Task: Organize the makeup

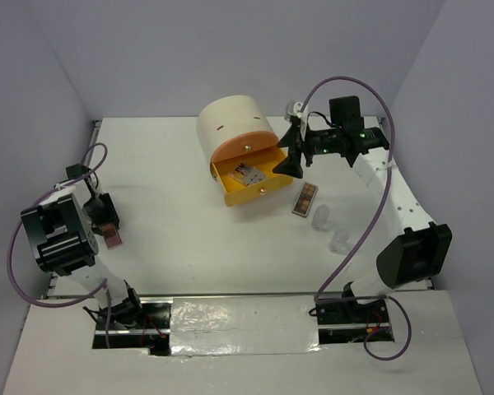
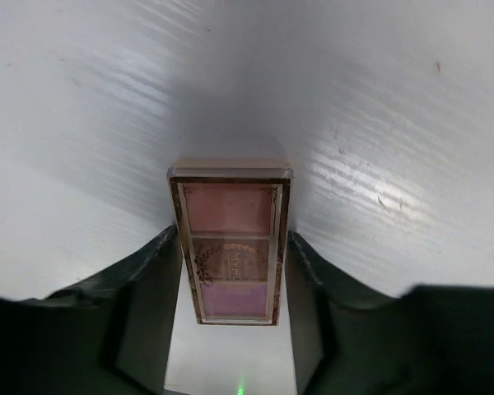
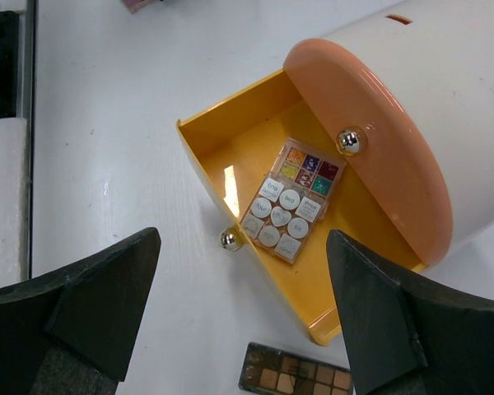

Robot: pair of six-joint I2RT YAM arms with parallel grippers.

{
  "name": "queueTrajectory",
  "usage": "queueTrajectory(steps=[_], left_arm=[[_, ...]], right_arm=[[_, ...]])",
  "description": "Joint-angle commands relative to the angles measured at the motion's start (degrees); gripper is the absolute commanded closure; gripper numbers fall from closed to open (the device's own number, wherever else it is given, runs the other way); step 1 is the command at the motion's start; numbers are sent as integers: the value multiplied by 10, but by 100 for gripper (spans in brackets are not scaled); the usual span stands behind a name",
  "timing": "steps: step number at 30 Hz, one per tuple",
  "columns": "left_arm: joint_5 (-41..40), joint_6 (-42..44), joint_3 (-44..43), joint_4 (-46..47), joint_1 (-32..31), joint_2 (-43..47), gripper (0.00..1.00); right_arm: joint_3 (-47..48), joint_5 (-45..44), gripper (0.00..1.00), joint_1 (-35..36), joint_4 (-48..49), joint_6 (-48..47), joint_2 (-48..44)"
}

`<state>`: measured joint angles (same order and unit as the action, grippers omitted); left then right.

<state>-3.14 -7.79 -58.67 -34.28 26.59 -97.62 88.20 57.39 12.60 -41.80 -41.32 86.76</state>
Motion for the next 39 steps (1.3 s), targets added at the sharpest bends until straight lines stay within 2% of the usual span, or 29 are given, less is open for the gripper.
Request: queueTrajectory(steps=[1, 3, 4, 6, 10, 11, 14, 15, 18, 21, 22, 23, 27, 30, 35, 39], left_arm=[[0, 7, 11, 33, 5, 2, 51], [13, -1, 18, 42, 5, 16, 59], [24, -1, 27, 53, 5, 36, 68], [60, -11, 35, 61, 4, 58, 75], [157, -28, 52, 82, -19, 152, 80], [175, -30, 54, 89, -30, 173, 80], [240, -35, 52, 132, -105, 251, 82], [247, -30, 45, 146, -157, 284, 82], [234, -21, 13, 183, -259, 326, 82], [205, -3, -32, 214, -357, 328, 82], [177, 14, -61, 220, -405, 315, 82], [164, 25, -61, 220, -428, 307, 82], [104, 85, -164, 207, -521, 245, 82], [42, 154, -221, 206, -596, 185, 81], [9, 189, -269, 188, -640, 120, 78], [-9, 201, -295, 186, -654, 75, 71]], right_arm=[[-7, -4, 11, -9, 8, 12, -39], [-17, -10, 12, -13, 16, 22, -48], [-21, -14, 12, -13, 20, 27, -52], [-31, -27, 13, -17, 37, 47, -65], [-52, -54, 21, -29, 86, 104, -84], [-62, -57, 30, -39, 94, 119, -92], [-82, -68, 46, -59, 130, 179, -101], [-86, -68, 49, -63, 134, 195, -106], [-96, -75, 61, -74, 132, 204, -109], [-111, -84, 63, -81, 135, 211, -118], [-115, -87, 64, -84, 135, 213, -120], [-118, -90, 64, -84, 136, 213, -122], [-137, -125, 64, -89, 149, 229, -134], [-150, -178, 62, -102, 171, 290, -136], [-152, -188, 56, -122, 163, 344, -119], [-148, -163, 40, -152, 132, 340, -99]])
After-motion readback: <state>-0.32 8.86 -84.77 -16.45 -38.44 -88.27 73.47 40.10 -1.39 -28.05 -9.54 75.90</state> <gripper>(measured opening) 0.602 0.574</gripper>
